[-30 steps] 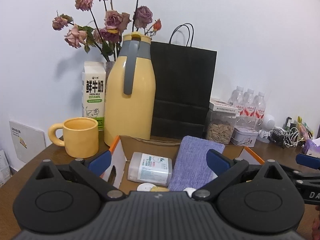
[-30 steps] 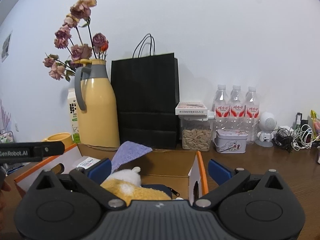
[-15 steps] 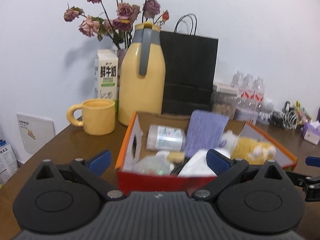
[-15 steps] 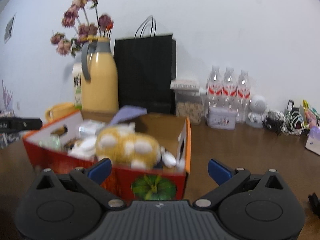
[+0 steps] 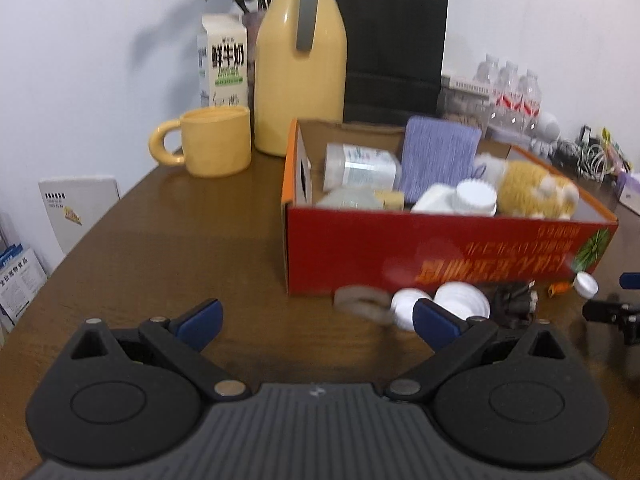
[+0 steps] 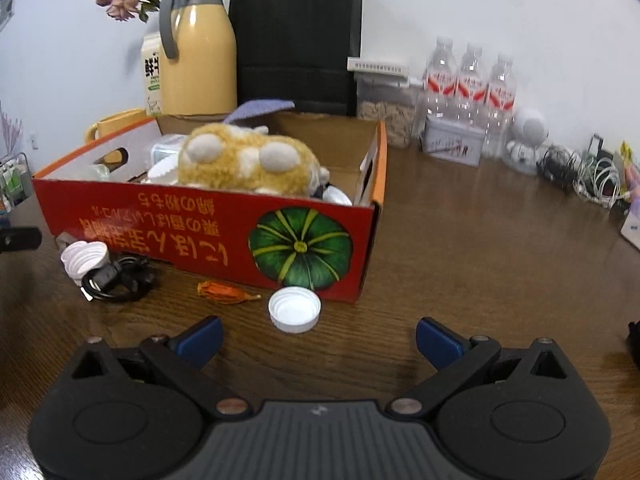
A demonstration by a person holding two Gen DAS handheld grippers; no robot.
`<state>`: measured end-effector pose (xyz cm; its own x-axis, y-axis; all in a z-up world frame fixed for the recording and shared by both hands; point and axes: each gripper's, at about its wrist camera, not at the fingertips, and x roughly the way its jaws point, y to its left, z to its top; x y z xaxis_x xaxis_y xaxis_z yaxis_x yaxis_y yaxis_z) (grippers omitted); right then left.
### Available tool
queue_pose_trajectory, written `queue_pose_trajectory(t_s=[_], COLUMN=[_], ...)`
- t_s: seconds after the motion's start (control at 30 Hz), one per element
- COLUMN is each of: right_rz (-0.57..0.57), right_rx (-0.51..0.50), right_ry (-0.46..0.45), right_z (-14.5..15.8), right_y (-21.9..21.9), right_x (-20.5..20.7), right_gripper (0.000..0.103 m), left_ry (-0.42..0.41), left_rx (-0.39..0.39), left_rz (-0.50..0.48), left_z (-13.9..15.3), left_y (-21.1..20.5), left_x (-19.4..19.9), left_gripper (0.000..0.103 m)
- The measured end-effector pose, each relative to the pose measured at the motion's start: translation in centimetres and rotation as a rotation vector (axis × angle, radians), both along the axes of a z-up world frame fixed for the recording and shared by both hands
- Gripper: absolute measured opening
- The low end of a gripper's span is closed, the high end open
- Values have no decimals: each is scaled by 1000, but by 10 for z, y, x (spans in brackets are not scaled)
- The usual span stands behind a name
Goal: Organize objects
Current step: 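Withdraw both tools from the box toward the remaining items, then grasp another small white cap with the right tool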
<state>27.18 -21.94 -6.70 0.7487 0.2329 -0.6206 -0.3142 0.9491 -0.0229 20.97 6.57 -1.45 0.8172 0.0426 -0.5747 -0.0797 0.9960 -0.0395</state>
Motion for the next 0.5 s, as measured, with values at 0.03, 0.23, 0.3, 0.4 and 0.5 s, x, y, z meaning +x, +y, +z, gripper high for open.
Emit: queue_pose_trajectory(t_s=[0.03,0.23,0.3,0.4,0.5], right_rz=[-3,-12,-10,-16,-22], right_rx=[3,32,32,33,35], right_ry=[14,45,45,46,46], right_z=[-1,-5,-5,-5,-5], right_y=[0,-2,-1,0,1], right_x=[2,7,9,14,17], right_gripper=[103,103,103,103,103], left_ry=[9,84,85,86,87], left_rx=[-1,-20,0,45,38], left_rz=[1,6,11,13,13], left_z=[-1,-11,-12,-15,-15], left_y=[1,5,4,-1,0], left_x=[1,12,13,13,13], left_gripper=[103,103,103,103,103])
